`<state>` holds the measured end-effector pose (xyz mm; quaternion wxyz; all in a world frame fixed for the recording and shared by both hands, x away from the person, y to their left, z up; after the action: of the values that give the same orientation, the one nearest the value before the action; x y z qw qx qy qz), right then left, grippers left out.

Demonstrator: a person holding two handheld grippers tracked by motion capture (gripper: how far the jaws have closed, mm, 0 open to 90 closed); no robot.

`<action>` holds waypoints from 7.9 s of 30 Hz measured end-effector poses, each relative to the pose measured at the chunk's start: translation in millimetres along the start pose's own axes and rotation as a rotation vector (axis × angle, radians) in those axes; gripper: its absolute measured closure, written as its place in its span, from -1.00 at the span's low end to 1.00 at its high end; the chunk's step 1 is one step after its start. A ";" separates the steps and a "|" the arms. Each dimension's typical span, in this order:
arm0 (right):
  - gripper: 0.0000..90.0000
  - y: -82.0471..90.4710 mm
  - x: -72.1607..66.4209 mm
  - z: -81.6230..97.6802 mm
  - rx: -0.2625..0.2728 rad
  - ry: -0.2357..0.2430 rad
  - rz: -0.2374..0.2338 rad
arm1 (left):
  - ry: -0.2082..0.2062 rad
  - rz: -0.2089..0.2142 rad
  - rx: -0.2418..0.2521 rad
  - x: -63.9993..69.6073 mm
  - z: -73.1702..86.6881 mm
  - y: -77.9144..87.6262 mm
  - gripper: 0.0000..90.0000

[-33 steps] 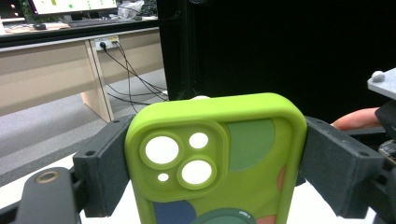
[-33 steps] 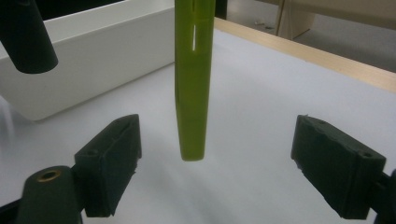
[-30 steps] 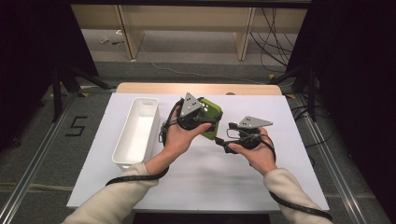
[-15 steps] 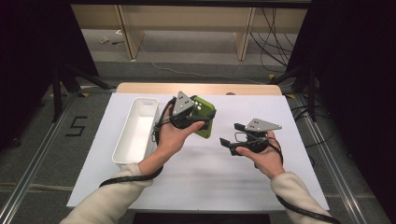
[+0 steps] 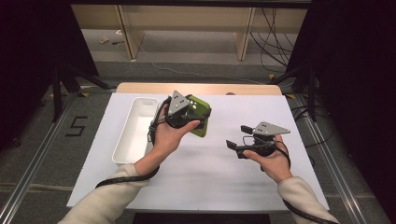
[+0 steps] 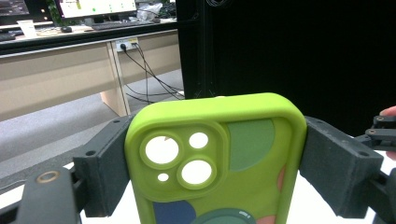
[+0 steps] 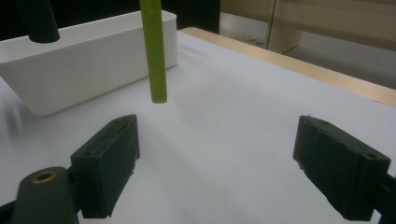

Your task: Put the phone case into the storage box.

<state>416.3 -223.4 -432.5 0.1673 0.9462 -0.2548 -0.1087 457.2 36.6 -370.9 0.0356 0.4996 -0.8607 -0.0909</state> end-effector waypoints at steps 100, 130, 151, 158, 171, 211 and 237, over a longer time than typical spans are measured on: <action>-0.65 33.2 -4.6 17.0 0.012 0.005 0.026 | 0.022 -0.138 0.026 -56.8 -12.5 25.4 -0.64; -0.65 33.2 -4.9 17.4 0.023 0.002 0.020 | 0.025 -0.180 0.035 -71.8 -16.4 28.2 -0.64; -0.65 32.7 -4.9 17.4 0.023 0.001 0.018 | 0.026 -0.196 0.039 -76.9 -17.3 28.9 -0.64; -0.65 32.7 -5.1 17.3 0.025 0.001 0.015 | 0.024 -0.195 0.040 -77.9 -17.9 28.9 -0.64; -0.65 32.6 -5.3 17.0 0.025 0.002 0.016 | -0.002 -0.214 0.061 -87.1 -20.8 29.7 -0.64; -0.65 32.8 -5.2 17.3 0.027 0.001 0.014 | 0.019 -0.234 0.067 -97.9 -23.7 33.2 -0.64; -0.65 32.9 -5.2 17.4 0.025 0.001 0.014 | 0.030 -0.246 0.060 -105.8 -23.5 34.3 -0.64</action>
<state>392.2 -252.0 -435.7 0.1564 0.9465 -0.2625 -0.1040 484.3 142.1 -338.1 0.0219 0.6035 -0.7947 -0.0615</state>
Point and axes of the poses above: each handheld gripper's, and its own axes: y roughly backward along the jaws, z roughly out of its underside, x roughly to its right, the point moved 2 cm from there along -y, roughly forward along the jaws, and after that the axes turned 12 degrees about -z, right-handed, at the moved point
